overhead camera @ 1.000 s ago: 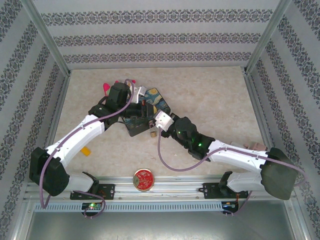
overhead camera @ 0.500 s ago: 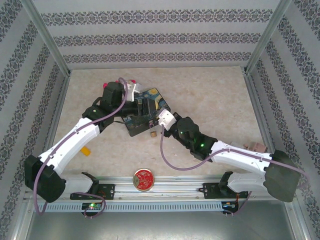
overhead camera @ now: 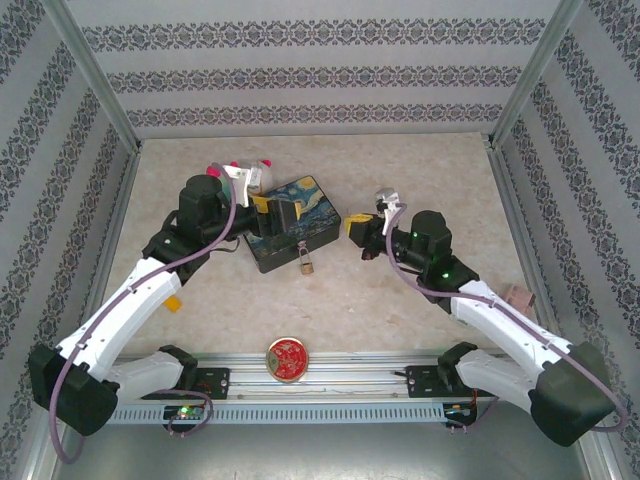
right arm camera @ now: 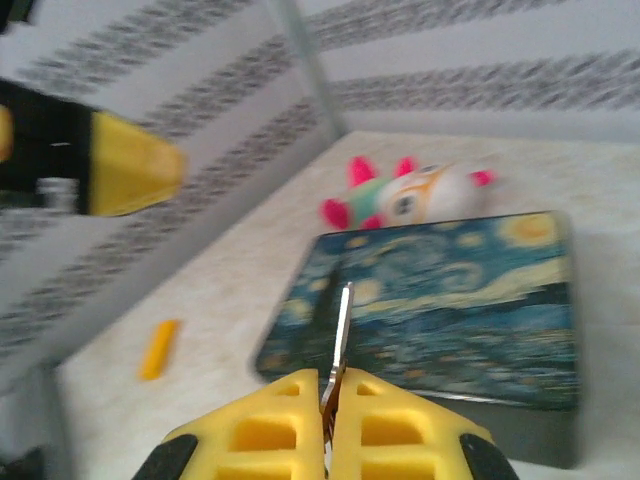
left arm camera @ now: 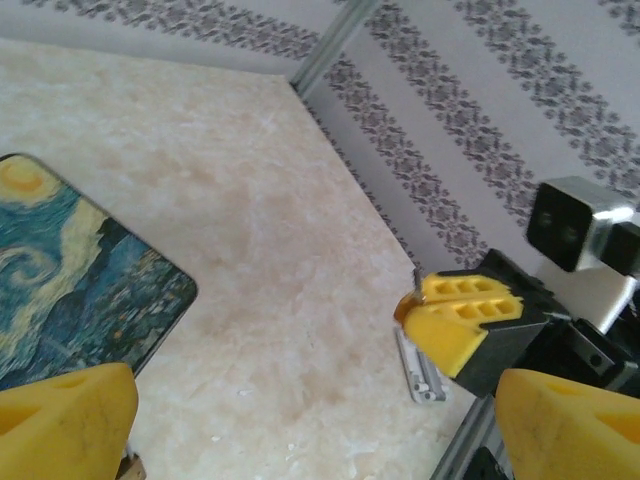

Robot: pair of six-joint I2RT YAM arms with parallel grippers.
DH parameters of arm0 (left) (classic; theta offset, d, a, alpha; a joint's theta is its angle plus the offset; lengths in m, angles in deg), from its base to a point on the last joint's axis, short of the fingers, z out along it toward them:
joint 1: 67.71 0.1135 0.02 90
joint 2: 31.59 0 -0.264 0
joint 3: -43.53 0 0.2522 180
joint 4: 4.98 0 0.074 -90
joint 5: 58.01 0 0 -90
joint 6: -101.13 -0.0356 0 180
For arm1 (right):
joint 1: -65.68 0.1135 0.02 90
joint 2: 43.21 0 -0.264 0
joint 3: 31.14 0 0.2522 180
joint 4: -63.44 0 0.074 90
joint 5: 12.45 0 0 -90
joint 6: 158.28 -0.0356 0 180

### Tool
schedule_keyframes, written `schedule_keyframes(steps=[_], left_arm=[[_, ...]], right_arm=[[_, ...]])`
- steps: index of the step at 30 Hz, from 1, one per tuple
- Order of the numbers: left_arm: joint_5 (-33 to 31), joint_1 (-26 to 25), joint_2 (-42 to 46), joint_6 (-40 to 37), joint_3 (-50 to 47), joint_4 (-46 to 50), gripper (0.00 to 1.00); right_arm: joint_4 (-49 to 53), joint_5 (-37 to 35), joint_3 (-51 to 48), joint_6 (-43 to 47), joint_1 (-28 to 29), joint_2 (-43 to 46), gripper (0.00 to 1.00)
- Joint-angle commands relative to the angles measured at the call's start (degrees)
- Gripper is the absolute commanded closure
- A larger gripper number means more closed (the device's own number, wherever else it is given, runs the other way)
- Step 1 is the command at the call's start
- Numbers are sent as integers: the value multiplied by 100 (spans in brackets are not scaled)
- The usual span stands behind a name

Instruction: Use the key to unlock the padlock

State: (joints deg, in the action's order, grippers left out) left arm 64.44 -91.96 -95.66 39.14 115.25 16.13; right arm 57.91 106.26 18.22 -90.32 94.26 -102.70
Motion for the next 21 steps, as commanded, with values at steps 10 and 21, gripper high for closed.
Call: schedule_keyframes(steps=[10, 21], left_arm=[[2420, 49, -655, -698, 462, -72, 22], [3196, -17, -908, -350, 301, -814, 46]], right_arm=[[-1222, 2859, 356, -1443, -19, -556, 100], [-1270, 2973, 463, -1514, 138, -601, 100]])
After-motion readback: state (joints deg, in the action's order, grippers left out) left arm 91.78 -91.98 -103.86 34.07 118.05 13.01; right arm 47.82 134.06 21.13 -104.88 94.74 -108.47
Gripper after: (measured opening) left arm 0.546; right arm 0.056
